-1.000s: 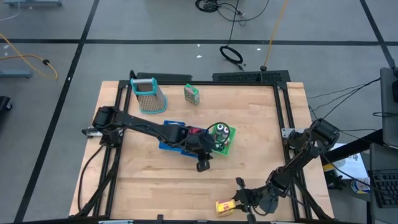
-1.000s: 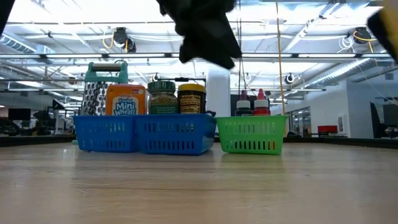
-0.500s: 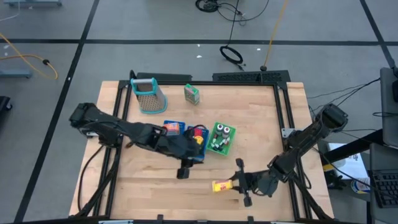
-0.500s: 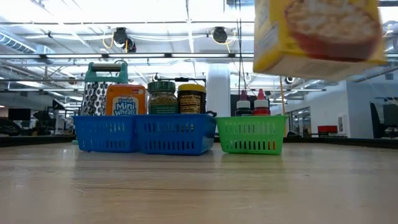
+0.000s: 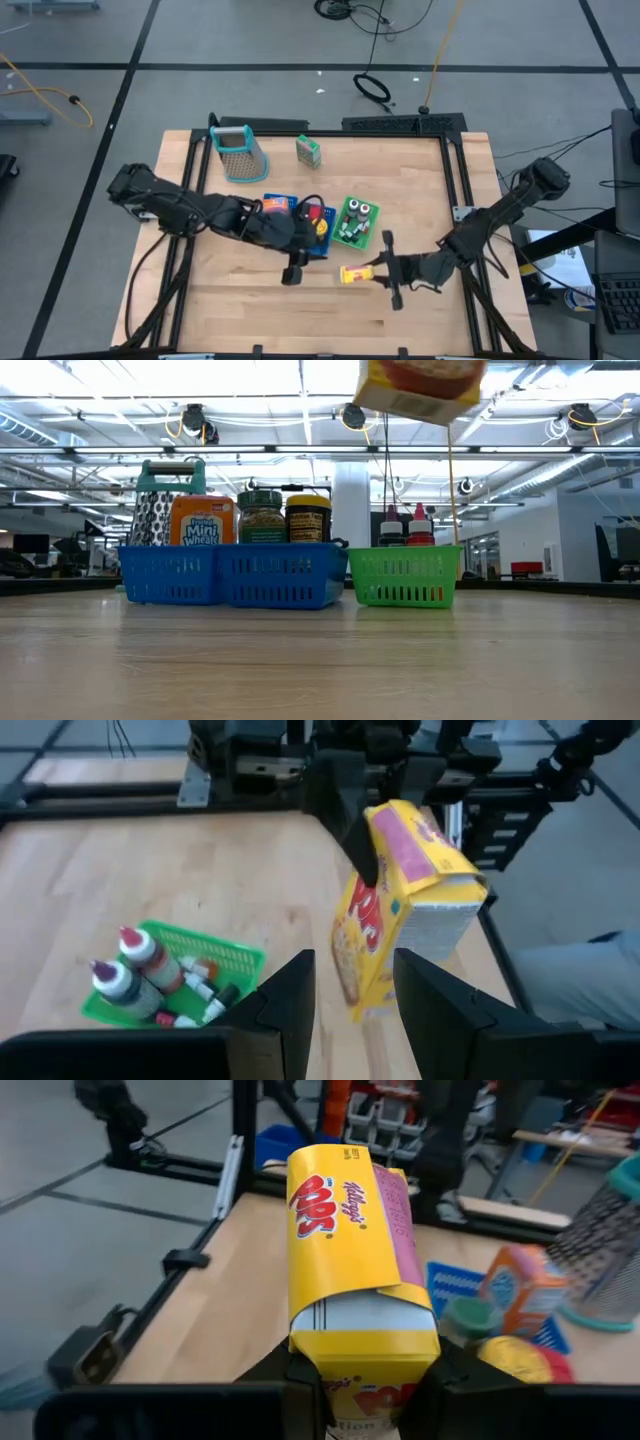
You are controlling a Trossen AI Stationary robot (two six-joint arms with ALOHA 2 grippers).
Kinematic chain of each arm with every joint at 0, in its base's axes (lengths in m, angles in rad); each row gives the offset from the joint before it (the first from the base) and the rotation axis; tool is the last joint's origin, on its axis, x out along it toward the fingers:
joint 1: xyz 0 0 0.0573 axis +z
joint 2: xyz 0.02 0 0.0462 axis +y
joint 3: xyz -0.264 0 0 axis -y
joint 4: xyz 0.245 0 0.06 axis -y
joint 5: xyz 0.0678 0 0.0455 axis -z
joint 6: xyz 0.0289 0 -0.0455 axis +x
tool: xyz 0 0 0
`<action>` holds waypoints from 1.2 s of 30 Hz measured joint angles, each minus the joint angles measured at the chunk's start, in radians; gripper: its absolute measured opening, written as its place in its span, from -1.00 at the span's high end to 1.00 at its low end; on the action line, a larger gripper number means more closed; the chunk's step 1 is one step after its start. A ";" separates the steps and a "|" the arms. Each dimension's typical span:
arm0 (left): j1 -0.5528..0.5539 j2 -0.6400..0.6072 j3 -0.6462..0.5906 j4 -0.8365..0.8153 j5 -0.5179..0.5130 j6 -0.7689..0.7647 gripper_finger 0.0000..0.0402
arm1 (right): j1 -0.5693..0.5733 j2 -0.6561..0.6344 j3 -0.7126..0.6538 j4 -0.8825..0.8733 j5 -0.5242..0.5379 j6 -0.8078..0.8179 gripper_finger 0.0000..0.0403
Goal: Pick & Place Kitchen Items
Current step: Put the yellow cereal box into the left blue bin
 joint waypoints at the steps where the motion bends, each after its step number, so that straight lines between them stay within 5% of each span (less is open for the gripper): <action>1: 0.001 0.000 0.000 0.013 -0.003 0.008 0.32 | -0.010 -0.007 0.000 0.002 0.000 -0.010 0.69; 7: -0.001 0.000 0.000 0.056 -0.023 0.050 0.26 | -0.072 -0.033 0.000 0.041 -0.003 -0.084 0.69; 21: 0.020 0.010 0.000 0.083 -0.058 -0.006 -0.29 | -0.164 -0.036 -0.001 0.158 -0.094 -0.213 0.70; 36: 0.032 0.026 0.001 0.110 0.001 0.029 -0.34 | -0.203 -0.116 -0.002 0.093 -0.110 -0.270 0.72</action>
